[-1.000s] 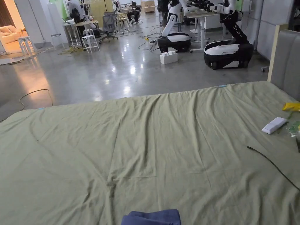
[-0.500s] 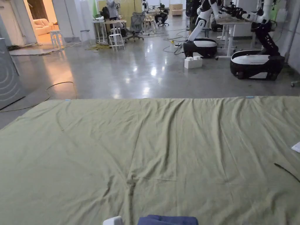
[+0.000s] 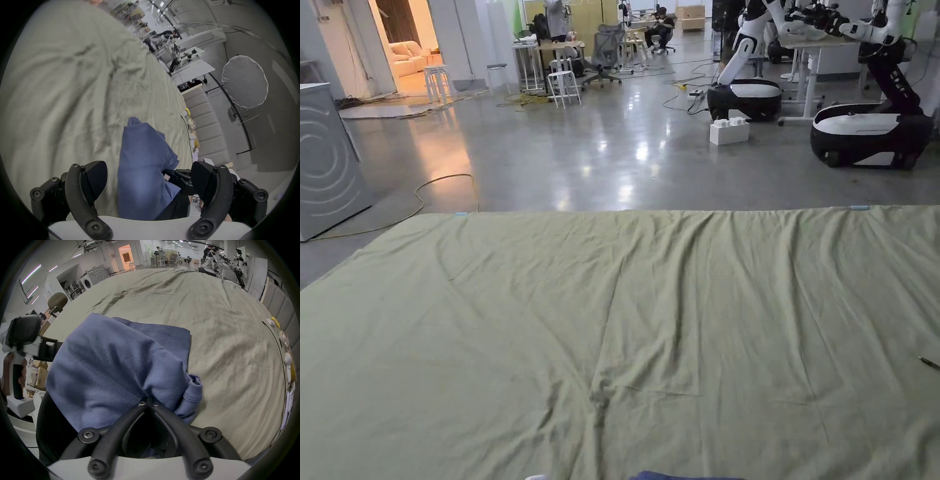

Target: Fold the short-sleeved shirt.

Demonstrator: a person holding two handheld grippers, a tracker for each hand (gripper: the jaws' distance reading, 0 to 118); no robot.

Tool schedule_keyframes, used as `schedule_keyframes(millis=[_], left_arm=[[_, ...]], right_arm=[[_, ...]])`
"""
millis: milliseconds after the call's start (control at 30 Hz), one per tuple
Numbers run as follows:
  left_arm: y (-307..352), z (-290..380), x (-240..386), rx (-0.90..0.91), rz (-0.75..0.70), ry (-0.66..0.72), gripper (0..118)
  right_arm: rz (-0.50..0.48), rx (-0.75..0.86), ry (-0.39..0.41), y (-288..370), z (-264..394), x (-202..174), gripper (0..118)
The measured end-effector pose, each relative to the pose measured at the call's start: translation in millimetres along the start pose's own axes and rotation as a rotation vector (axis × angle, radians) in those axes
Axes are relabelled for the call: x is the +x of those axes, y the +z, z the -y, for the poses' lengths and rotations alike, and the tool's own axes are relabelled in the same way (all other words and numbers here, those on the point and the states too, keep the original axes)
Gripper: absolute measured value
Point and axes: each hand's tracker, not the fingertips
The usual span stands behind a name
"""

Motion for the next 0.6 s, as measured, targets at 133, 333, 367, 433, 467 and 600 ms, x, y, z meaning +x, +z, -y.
schedule_keyframes(millis=[133, 333, 367, 433, 467, 600], left_arm=[[-40, -1, -12, -0.111, 0.001, 0.019, 85], [-42, 1, -6, -0.082, -0.036, -0.025, 41], [-40, 2, -6, -0.079, -0.032, -0.025, 40], [-33, 4, -1, -0.070, -0.024, -0.028, 38], [-31, 4, 1, -0.074, -0.018, -0.037, 38], [-3, -7, 1, -0.034, 0.023, -0.006, 37]], right_arm=[[-0.007, 0.003, -0.009, -1, 0, 3, 1], [-0.037, 0.025, -0.058, 0, 6, 9, 1], [-0.038, 0.035, -0.064, -1, 8, 9, 1], [-0.036, 0.054, -0.073, 0, 12, 7, 1], [-0.029, 0.060, -0.086, 3, 12, 5, 1], [-0.095, 0.205, -0.130, 43, 11, -5, 1]])
